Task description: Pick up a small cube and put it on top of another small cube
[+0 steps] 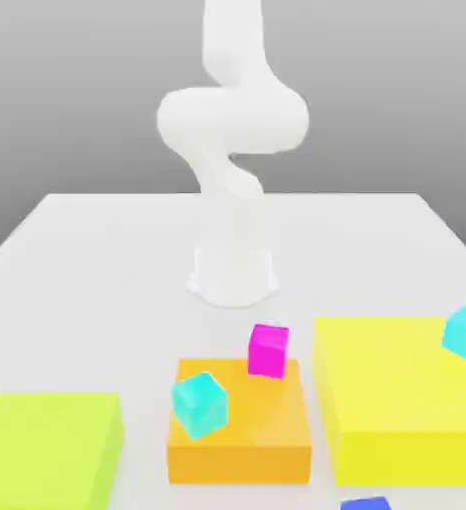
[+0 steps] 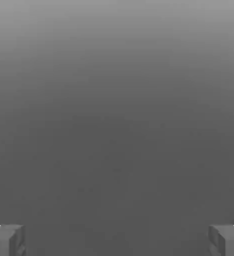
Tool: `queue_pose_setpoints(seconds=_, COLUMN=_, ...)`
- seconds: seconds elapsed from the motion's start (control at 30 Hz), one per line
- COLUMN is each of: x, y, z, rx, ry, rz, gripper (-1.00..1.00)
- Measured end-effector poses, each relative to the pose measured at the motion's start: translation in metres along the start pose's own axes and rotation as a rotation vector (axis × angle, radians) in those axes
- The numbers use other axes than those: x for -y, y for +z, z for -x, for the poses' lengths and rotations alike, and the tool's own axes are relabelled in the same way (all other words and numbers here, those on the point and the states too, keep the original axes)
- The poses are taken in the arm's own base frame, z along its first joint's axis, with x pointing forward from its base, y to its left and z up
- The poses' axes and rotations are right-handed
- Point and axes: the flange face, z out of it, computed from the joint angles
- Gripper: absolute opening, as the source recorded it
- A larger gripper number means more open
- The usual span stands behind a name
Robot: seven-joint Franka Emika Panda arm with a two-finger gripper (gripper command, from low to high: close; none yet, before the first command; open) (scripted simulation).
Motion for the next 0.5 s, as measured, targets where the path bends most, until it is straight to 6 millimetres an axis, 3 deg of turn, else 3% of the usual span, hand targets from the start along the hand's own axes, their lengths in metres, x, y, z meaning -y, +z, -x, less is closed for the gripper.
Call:
queue_pose_setpoints(seconds=0.23, x=0.019, y=0.12, z=0.019, rx=0.133, ry=-0.027, rz=0.11, gripper=0.0)
queue_pose_setpoints(seconds=0.5, x=0.019, y=0.253, z=0.07, rx=0.278, ry=-0.062, rz=0.235, gripper=0.0)
